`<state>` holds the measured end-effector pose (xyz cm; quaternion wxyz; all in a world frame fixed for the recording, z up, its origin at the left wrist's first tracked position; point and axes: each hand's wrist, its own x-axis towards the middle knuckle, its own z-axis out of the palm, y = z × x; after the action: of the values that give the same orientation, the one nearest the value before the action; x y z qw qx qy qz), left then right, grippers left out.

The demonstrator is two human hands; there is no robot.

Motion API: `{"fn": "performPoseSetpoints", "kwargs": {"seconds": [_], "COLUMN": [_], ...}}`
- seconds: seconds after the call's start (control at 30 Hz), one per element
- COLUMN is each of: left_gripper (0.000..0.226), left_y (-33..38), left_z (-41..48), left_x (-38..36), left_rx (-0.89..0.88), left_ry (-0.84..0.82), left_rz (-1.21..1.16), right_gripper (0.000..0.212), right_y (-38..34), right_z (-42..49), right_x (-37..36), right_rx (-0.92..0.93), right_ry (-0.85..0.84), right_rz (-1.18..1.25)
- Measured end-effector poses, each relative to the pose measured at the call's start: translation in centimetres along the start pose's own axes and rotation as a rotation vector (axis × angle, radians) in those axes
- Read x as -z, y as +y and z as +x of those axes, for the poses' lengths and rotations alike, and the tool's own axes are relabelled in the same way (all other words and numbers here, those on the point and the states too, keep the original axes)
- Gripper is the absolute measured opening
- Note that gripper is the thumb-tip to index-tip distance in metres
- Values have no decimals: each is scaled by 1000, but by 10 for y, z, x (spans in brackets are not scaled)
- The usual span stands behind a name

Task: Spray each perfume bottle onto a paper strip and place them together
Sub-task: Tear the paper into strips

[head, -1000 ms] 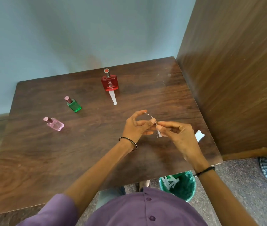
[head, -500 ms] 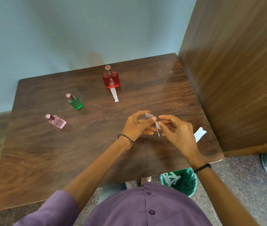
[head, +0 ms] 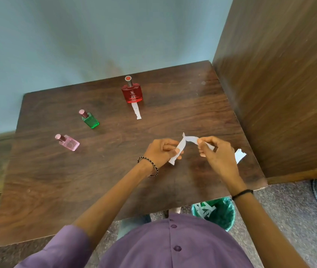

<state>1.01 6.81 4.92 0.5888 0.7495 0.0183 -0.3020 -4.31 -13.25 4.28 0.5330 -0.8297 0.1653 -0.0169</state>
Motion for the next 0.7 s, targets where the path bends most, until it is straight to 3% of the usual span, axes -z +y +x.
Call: {"fn": "performPoseSetpoints", "kwargs": {"seconds": [0.1,0.2,0.3,0.5,0.7], "left_gripper": [15,15,18,32,38], "left_y": [-4,-6,-11,-14,-6], "left_z": [0,1,2,0,2], "left_x": [4,3,3,1,-11], "left_rx": [18,50,116,205,218], "left_ry": [-40,-63,-91,-87,-72], "left_rz": [143,303,385,113,-4], "right_gripper": [18,19,17,11,22], "right_y": [12,23,33,53,70], "right_z": [8,13,19,21,7], "right_x": [8,11,22,50,52], "right_rx": [-74,-98,-149,-295,-425], "right_ry": [-8,-23,66,151,221], "right_rz": [-34,-162,-266,-268,-293]}}
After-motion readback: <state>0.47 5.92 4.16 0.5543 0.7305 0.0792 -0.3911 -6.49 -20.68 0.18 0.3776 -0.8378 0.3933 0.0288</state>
